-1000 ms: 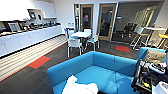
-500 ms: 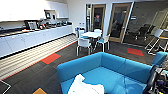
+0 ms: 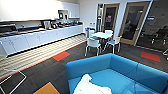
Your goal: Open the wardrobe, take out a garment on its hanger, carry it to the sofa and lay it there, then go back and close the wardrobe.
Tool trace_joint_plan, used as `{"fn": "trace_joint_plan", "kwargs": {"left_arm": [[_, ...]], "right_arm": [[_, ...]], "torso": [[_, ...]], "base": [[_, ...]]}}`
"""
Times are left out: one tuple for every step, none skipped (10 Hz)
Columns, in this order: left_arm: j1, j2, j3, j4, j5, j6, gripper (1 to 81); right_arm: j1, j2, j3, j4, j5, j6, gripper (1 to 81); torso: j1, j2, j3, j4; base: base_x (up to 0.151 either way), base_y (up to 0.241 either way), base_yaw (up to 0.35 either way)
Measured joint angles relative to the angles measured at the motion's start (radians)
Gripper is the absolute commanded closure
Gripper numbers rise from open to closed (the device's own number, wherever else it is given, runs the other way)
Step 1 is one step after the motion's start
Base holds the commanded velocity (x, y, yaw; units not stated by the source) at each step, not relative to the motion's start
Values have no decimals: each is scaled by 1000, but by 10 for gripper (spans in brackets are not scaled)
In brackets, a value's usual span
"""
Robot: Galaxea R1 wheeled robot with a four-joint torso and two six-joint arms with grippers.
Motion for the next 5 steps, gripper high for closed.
{"fn": "trace_joint_plan", "kwargs": {"left_arm": [[0, 0, 0, 9, 3, 0, 10], [1, 0, 0, 21, 3, 0, 10], [3, 5, -1, 28, 3, 0, 10], [3, 9, 0, 30, 3, 0, 10], [8, 8, 0, 34, 3, 0, 10]], "right_arm": [[-7, 0, 0, 0, 1, 0, 10], [-13, 0, 0, 0, 0, 0, 10], [-16, 0, 0, -1, 0, -3, 10], [-17, 0, 0, -1, -1, -3, 10], [-14, 0, 0, -1, 0, -5, 10]], "torso": [[0, 0, 0, 0], [0, 0, 0, 0], [0, 0, 0, 0], [0, 0, 0, 0], [0, 0, 0, 0]], "base": [[0, 0, 306], [0, 0, 306], [0, 0, 306], [0, 0, 306], [0, 0, 306]]}}
